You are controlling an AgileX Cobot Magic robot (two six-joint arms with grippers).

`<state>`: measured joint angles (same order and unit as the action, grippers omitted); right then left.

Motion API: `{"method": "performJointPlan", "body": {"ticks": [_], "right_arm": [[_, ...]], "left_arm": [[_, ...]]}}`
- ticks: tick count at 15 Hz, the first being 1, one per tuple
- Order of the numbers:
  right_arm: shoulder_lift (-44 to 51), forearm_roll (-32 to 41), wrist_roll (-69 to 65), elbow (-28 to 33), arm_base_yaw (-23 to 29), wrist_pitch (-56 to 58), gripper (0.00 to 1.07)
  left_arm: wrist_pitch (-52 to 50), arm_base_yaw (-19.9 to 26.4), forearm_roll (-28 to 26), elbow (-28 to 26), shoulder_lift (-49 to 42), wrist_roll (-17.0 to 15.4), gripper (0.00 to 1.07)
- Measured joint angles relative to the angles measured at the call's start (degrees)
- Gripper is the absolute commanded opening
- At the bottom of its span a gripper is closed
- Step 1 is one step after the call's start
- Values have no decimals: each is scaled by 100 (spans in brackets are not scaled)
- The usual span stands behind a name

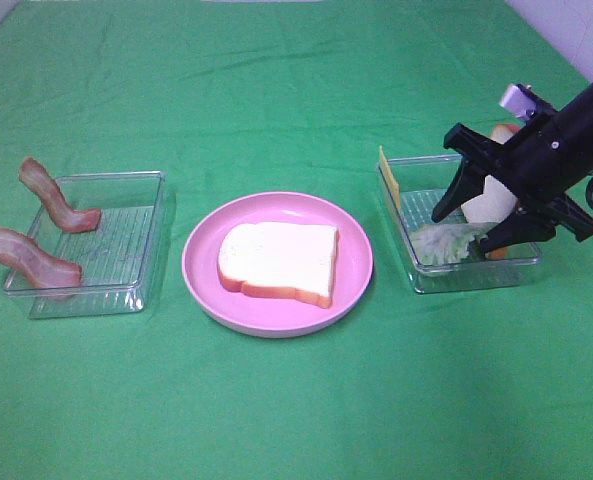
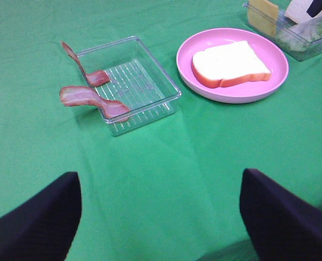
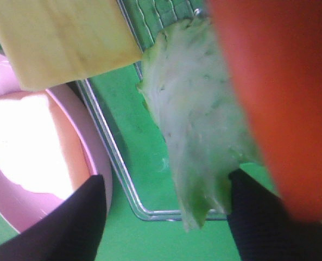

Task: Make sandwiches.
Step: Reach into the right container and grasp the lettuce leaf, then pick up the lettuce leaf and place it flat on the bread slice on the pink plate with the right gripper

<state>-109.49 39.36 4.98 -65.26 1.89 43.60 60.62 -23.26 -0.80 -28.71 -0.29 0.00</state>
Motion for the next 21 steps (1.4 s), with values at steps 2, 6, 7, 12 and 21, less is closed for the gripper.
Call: {"method": "performJointPlan", "body": {"ticks": [2,6,7,12,21], "right_arm": [[0,74,0,0,0,-46,46],[0,92,52,0,0,-74,16],[0,97,120,0,0,-103,9],[0,115,304,0,0,-149,0],[1215,195,1123,0,0,659,0]], "left_arm": [[0,0,0,0,0,0,76],[-6,0,0,0,0,0,76],[-6,0,0,0,0,0,76],[-6,0,0,0,0,0,76],[-11,0,0,0,0,0,76]]}}
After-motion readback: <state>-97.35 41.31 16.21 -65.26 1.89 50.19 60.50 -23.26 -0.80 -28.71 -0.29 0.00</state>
